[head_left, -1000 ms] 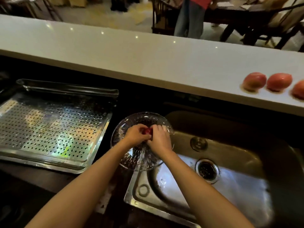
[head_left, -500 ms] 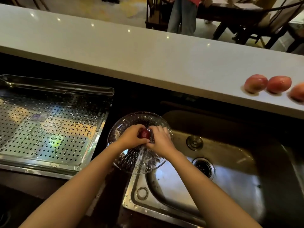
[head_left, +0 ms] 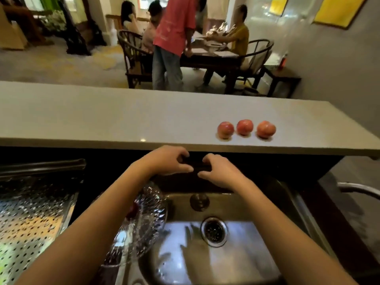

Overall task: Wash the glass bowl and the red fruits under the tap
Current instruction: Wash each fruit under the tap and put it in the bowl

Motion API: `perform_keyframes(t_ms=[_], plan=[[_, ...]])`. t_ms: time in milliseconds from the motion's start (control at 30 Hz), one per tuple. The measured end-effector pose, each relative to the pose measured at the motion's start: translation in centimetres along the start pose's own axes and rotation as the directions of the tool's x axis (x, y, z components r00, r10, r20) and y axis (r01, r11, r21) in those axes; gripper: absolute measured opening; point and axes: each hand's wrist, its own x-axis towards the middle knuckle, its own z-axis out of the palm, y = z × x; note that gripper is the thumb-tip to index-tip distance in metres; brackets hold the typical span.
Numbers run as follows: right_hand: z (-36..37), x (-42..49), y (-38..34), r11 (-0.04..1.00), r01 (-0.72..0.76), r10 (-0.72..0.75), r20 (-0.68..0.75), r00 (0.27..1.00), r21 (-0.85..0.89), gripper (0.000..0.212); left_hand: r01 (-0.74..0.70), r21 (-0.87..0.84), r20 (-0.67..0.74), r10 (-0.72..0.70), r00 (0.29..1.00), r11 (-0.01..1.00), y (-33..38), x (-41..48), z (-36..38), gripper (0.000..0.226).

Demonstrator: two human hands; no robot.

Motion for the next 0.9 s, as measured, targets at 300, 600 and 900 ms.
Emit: perform_keyframes(t_ms=[300, 600, 900], plan=[[-5.1, -0.5, 5.2, 0.967, -0.12, -0.002, -0.476, 0.88, -0.226, 0.048, -0.051, -0.164, -0.394, -0.018, 0.919, 0.985, 8.0, 9.4, 1.2, 0.079], [-1.5, -0.8, 8.4, 0.899, -0.068, -0.141, -0.433, 0.89, -0.433, 0.085, -0.125, -0.229, -0.548, -0.021, 0.836, 0.965, 8.0, 11.6, 3.7, 0.06], [-2.3, -1.8, 10.2, 0.966, 0.078, -0.169, -0.375, 0.912, -0.246, 0.08, -0.34, -0.372, -0.552, 0.089, 0.829, 0.864, 10.5, 7.5, 6.6, 0.045]])
